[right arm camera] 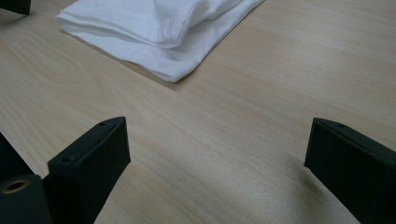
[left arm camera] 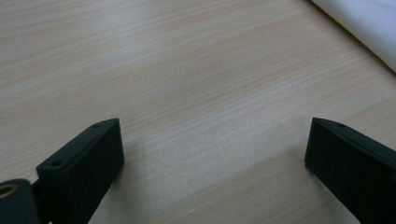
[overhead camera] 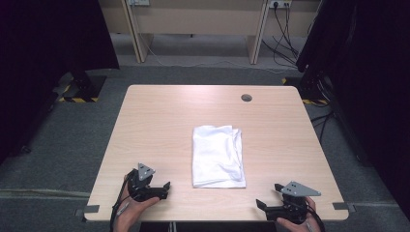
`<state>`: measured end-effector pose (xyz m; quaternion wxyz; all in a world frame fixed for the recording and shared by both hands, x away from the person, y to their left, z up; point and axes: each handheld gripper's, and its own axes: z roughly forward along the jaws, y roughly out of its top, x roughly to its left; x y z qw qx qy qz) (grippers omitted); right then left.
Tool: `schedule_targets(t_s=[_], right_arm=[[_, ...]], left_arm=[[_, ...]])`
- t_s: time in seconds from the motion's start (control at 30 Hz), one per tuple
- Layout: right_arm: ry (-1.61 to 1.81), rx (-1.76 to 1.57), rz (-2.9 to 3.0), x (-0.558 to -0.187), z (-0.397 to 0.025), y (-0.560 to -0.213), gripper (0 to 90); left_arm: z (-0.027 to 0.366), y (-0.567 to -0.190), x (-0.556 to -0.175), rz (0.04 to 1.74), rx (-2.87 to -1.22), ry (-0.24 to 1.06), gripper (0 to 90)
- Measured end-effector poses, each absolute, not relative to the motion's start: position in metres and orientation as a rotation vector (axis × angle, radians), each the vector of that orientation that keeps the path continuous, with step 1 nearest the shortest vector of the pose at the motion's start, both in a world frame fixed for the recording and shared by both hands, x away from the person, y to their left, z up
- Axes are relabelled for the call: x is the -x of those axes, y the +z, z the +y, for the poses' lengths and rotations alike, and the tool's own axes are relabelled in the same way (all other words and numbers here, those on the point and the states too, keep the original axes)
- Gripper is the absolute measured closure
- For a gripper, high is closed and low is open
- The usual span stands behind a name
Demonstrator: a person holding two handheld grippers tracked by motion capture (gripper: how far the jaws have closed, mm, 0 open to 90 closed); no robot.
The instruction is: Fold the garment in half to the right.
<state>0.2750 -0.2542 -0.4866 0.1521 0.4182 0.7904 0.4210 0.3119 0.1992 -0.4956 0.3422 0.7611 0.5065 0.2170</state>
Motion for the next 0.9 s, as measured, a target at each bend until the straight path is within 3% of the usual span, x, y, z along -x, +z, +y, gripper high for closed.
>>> schedule_targets(t_s=[0.9], right_arm=[[1.213,-1.201,2.261,-0.2737,-0.2548,-0.4866,6.6]], left_arm=[[0.1992,-0.4956,-0.3119,1.317,-1.979,0.564,3.4]])
